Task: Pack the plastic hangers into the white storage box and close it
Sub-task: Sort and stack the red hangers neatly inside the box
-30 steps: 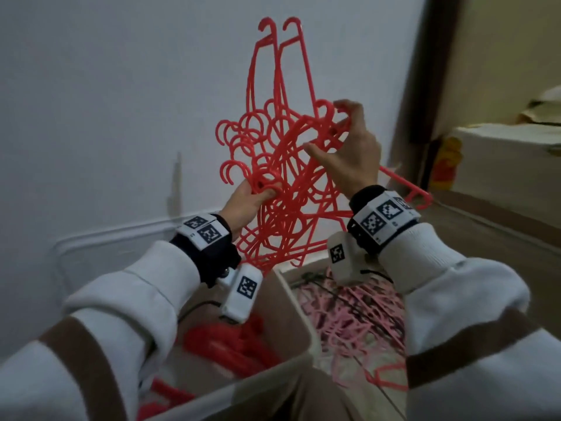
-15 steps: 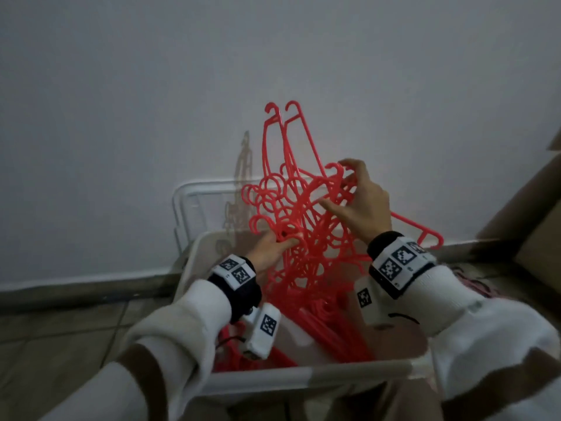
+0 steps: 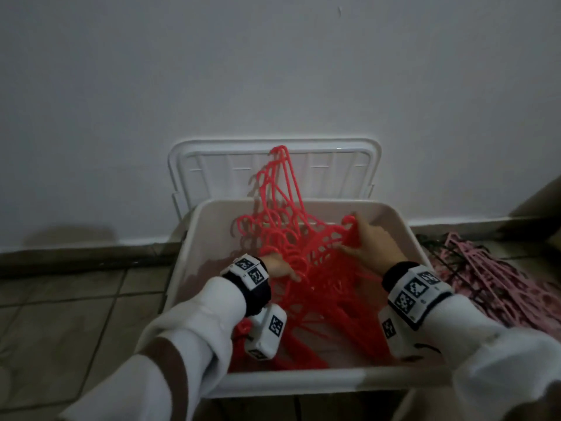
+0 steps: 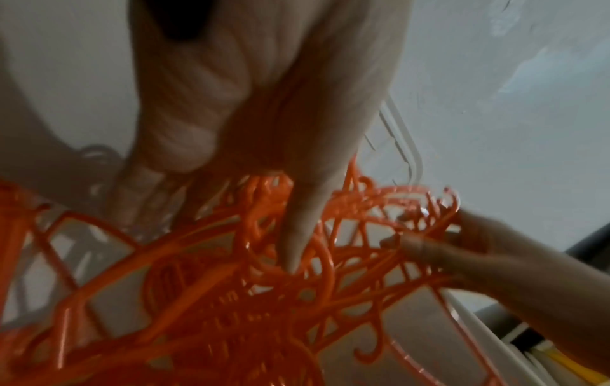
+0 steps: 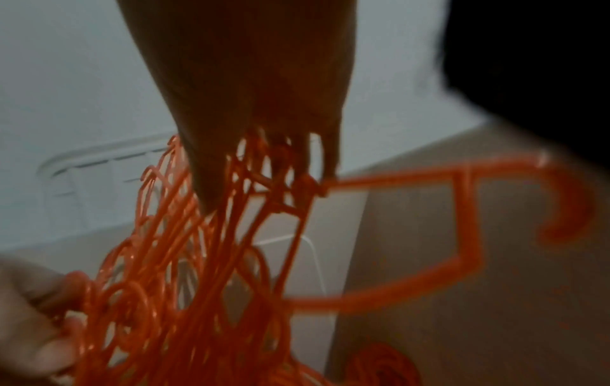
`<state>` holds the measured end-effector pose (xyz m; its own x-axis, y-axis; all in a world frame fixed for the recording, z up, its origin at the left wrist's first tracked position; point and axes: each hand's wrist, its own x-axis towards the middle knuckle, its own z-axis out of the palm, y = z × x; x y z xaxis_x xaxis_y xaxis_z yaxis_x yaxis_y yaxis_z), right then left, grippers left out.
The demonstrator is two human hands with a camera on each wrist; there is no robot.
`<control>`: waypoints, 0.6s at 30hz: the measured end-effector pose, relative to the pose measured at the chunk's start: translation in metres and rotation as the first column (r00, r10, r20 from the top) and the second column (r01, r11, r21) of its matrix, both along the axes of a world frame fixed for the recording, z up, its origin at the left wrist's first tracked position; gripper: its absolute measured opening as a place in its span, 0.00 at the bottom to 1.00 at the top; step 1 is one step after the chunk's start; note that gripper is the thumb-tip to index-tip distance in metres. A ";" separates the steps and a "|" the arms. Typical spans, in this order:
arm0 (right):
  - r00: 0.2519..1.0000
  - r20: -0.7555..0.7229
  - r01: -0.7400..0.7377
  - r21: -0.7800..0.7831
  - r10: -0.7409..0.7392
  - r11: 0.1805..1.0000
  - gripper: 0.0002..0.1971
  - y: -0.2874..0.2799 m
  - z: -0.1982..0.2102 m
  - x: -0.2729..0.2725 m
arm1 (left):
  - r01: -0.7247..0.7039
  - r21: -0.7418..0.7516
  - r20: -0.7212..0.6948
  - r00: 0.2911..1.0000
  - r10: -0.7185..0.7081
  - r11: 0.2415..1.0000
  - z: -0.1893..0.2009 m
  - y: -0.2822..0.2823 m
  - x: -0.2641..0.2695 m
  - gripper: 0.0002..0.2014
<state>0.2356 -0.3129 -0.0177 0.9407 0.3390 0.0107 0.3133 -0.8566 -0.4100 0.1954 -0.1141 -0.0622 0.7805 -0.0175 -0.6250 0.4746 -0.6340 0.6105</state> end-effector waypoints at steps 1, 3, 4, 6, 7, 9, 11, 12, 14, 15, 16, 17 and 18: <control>0.997 -0.069 0.009 -0.102 -0.016 0.995 0.33 -0.001 -0.004 0.001 | 0.012 0.055 -0.017 1.000 -0.011 0.998 0.001 0.005 0.000 0.27; 0.986 -0.145 0.062 -0.175 -0.088 0.983 0.36 -0.003 -0.008 0.003 | 0.025 0.128 -0.013 1.000 -0.024 0.991 0.000 0.014 0.003 0.19; 0.980 -0.157 0.095 -0.179 -0.124 0.979 0.37 -0.004 -0.007 0.002 | 0.020 0.146 -0.008 1.000 -0.019 0.989 -0.002 0.018 0.003 0.16; 0.976 -0.148 0.128 -0.201 -0.159 0.971 0.35 -0.004 -0.006 0.003 | 0.002 0.171 0.023 1.000 -0.006 0.985 -0.004 0.023 0.000 0.14; 0.978 -0.140 0.119 -0.221 -0.153 0.968 0.32 -0.002 -0.006 0.002 | -0.013 0.174 0.037 0.999 0.007 0.985 -0.005 0.026 -0.001 0.12; 0.988 -0.084 0.106 -0.236 -0.129 0.966 0.26 0.004 -0.006 0.000 | -0.043 0.152 0.022 0.999 0.040 0.987 -0.011 0.031 -0.002 0.08; 0.989 0.019 0.148 -0.174 -0.147 0.974 0.27 0.013 -0.007 -0.004 | -0.054 0.118 0.018 0.998 0.052 0.992 -0.014 0.036 -0.002 0.07; 0.979 0.094 0.189 -0.116 -0.178 0.975 0.29 0.018 -0.006 -0.007 | -0.064 0.142 0.039 0.997 0.059 0.988 -0.015 0.039 -0.003 0.05; 0.930 0.311 0.205 -0.001 -0.194 0.979 0.28 0.027 -0.001 -0.011 | -0.090 0.215 0.099 0.993 0.070 0.972 -0.010 0.045 -0.003 0.09; 0.902 0.407 0.150 0.021 -0.145 0.989 0.26 0.031 0.002 -0.014 | -0.101 0.228 0.122 0.990 0.074 0.968 -0.008 0.048 -0.005 0.07; 0.881 0.467 0.072 0.018 -0.072 0.997 0.23 0.035 0.004 -0.014 | -0.106 0.224 0.121 0.989 0.081 0.969 -0.007 0.050 -0.006 0.07; 0.871 0.491 -0.018 -0.007 0.019 1.000 0.21 0.040 0.006 -0.015 | -0.119 0.201 0.129 0.987 0.094 0.972 -0.011 0.052 -0.004 0.10; 0.869 0.479 -0.105 -0.061 0.122 0.993 0.20 0.046 0.006 -0.018 | -0.142 0.158 0.118 0.985 0.125 0.977 -0.016 0.052 -0.003 0.13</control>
